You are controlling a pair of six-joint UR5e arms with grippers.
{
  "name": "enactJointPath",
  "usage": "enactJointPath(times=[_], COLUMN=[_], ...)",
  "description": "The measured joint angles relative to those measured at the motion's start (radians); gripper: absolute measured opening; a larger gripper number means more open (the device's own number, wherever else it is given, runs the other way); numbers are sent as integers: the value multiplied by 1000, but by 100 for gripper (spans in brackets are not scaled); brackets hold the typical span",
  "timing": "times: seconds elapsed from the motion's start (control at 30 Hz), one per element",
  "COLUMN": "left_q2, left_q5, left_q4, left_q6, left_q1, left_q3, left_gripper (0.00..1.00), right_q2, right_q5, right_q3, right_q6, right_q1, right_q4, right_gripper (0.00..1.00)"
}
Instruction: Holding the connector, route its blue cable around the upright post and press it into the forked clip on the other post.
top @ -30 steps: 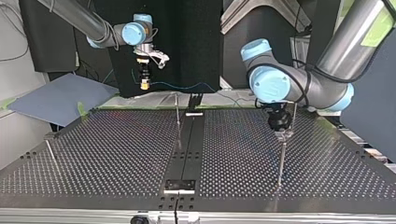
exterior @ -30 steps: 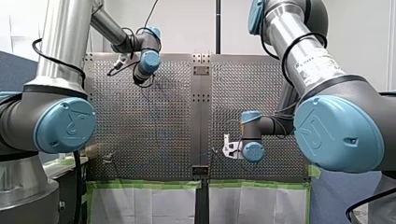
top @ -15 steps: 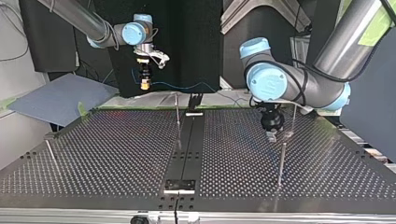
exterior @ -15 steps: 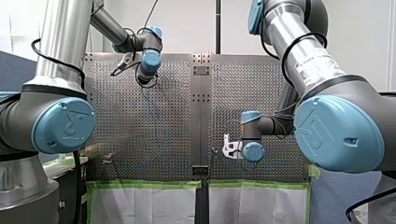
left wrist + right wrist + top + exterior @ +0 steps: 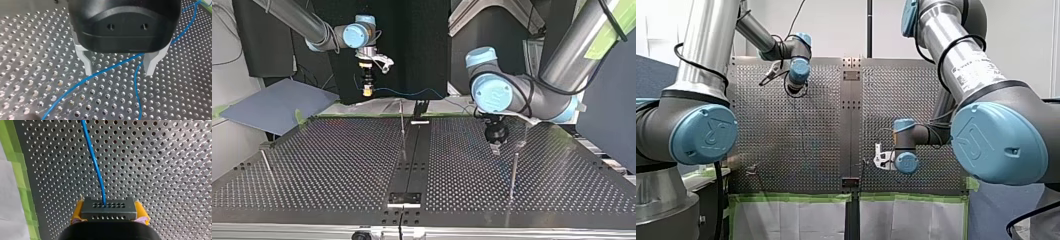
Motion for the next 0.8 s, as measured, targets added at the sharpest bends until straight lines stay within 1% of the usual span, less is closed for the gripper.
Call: enactJointPath(times=[0.13, 0.43, 0.8], left_q2=[-7, -9, -12], left_q5=[-7, -12, -10], left_q4=[3, -20, -40], left_q6=[-2, -4, -11], left_q1=[-1, -3, -1], left_q3=[21, 83, 94], left_gripper=[100, 100, 100], right_q2=[0, 0, 1], right_q5=[-1, -1, -1], right_q3=[0, 0, 0], right_q6=[0, 0, 0], right_q1=[0, 0, 0], right_q4=[-1, -5, -8], right_gripper=[0, 0, 0])
